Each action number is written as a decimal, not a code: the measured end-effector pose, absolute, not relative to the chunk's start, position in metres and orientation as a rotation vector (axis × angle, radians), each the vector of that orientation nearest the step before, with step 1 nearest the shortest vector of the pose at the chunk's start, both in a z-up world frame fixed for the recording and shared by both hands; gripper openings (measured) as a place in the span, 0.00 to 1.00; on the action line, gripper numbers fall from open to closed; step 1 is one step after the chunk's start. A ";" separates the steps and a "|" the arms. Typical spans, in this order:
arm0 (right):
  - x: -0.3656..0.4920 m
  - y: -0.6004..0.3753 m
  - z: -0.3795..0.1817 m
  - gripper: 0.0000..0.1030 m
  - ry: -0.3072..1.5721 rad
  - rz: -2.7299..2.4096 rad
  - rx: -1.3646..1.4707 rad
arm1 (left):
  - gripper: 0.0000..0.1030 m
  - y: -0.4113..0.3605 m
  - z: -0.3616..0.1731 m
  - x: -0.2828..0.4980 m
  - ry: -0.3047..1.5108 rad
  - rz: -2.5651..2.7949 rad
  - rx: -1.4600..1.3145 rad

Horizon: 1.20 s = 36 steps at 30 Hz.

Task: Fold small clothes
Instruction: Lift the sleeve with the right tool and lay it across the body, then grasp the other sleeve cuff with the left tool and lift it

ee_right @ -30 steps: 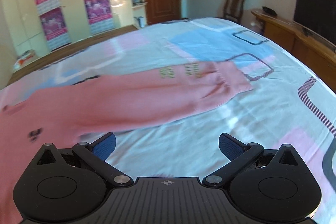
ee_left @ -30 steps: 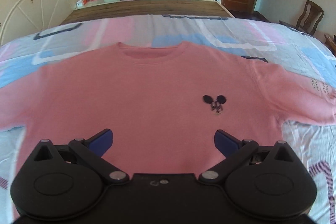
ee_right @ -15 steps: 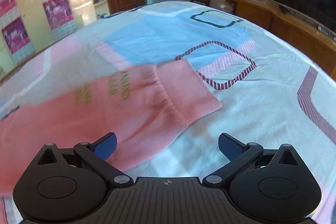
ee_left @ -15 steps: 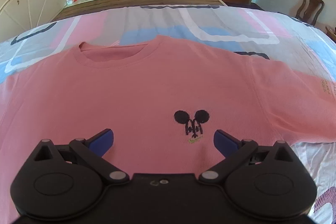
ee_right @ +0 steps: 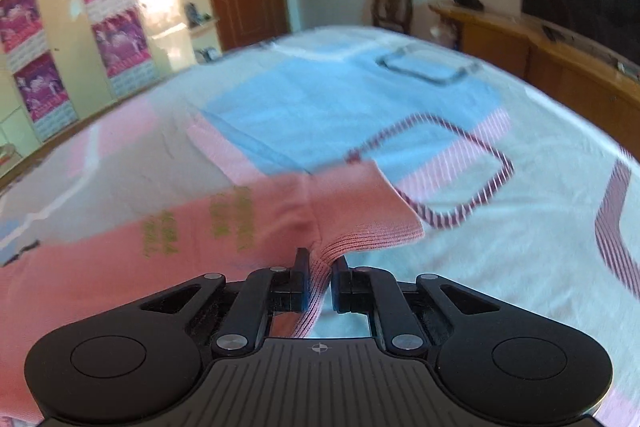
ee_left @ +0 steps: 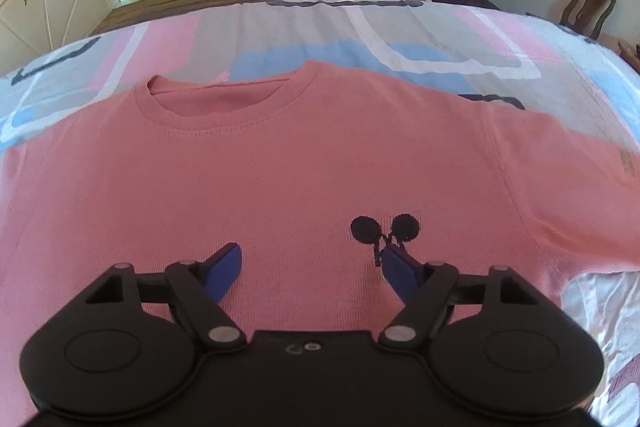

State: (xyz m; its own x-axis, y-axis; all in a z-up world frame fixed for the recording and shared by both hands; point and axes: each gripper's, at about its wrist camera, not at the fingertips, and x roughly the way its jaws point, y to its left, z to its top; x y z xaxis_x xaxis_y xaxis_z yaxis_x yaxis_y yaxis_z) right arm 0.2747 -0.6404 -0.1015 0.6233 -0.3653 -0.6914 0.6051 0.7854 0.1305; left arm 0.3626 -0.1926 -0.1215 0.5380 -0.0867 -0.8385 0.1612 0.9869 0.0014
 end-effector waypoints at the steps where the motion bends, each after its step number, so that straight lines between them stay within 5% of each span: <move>1: 0.276 -0.635 -0.095 0.09 0.684 -0.554 0.359 | 0.73 -0.189 -0.120 0.363 0.990 -0.146 0.060; 13: 0.345 -0.450 -0.035 0.09 0.585 -0.122 0.246 | 0.92 -0.118 -0.089 0.364 0.934 -0.068 0.033; 22: 0.381 -0.260 -0.077 0.10 0.734 0.169 0.215 | 0.93 -0.025 -0.090 0.366 0.915 0.010 0.000; 23: 0.382 -0.245 -0.084 0.12 0.762 0.178 0.201 | 0.93 -0.021 -0.091 0.366 0.920 -0.003 0.001; 25: 0.383 -0.226 -0.092 0.36 0.784 0.181 0.174 | 0.92 -0.016 -0.095 0.367 0.937 -0.041 -0.007; 27: 0.378 -0.221 -0.093 0.48 0.786 0.191 0.178 | 0.92 -0.017 -0.098 0.368 0.948 -0.091 -0.035; 32: 0.354 -0.237 -0.087 0.48 0.745 0.099 0.155 | 0.90 -0.044 -0.109 0.368 0.988 -0.272 -0.102; 36: 0.326 -0.275 -0.088 0.49 0.767 -0.021 0.160 | 0.74 -0.075 -0.128 0.380 1.060 -0.383 -0.190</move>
